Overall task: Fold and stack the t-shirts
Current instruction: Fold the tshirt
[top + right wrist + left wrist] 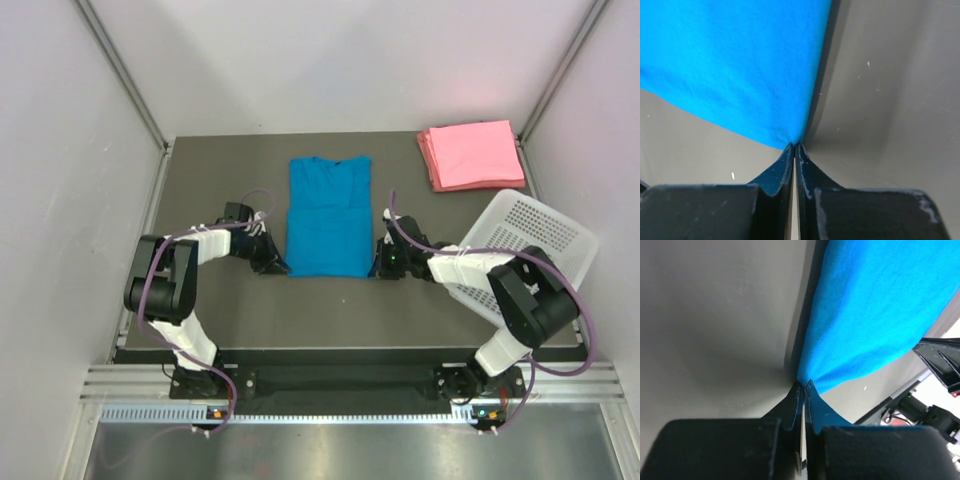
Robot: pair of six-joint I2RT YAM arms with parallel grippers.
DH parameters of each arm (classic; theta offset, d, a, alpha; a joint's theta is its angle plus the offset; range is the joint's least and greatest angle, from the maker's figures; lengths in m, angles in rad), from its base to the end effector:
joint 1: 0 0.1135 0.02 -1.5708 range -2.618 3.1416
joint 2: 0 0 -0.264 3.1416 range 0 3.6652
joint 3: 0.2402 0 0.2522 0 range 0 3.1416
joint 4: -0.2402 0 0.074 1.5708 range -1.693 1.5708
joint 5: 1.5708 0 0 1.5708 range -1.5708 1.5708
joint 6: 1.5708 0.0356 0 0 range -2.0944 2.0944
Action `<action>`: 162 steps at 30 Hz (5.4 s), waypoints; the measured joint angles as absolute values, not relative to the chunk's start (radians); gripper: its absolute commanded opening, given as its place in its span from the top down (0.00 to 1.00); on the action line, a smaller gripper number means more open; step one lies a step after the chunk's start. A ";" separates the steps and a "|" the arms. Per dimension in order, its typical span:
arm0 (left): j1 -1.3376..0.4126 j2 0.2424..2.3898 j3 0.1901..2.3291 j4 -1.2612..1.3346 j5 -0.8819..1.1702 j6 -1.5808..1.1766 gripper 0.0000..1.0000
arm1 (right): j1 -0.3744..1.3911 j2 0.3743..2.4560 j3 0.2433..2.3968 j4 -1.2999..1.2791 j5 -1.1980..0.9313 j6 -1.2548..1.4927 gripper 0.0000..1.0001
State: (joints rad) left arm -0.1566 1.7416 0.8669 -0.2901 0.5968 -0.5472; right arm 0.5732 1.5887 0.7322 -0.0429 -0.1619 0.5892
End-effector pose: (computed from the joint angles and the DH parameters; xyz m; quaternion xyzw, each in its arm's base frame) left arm 0.3019 -0.0679 0.1291 -0.1235 0.9299 -0.3367 0.0816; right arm 0.2476 0.1667 0.1462 -0.0191 0.9413 0.2441 0.2325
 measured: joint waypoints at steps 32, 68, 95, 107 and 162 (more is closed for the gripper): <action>-0.262 1.496 1.169 -0.591 0.350 -0.586 1.00 | 0.627 1.237 0.912 -0.398 0.035 0.432 1.00; -0.146 2.403 2.041 -0.320 0.539 -0.686 1.00 | 0.299 2.062 1.723 -0.431 -0.113 0.238 1.00; -0.077 2.532 2.138 -0.087 0.533 -0.750 0.29 | 0.260 2.254 1.870 -0.324 -0.176 0.274 0.65; -0.110 2.280 1.938 -0.122 0.582 -0.594 1.00 | 0.274 2.245 1.844 -0.253 -0.418 0.387 0.94; -0.159 2.246 1.558 0.002 0.502 -0.599 0.79 | 0.173 2.555 1.931 0.225 -0.540 0.691 0.69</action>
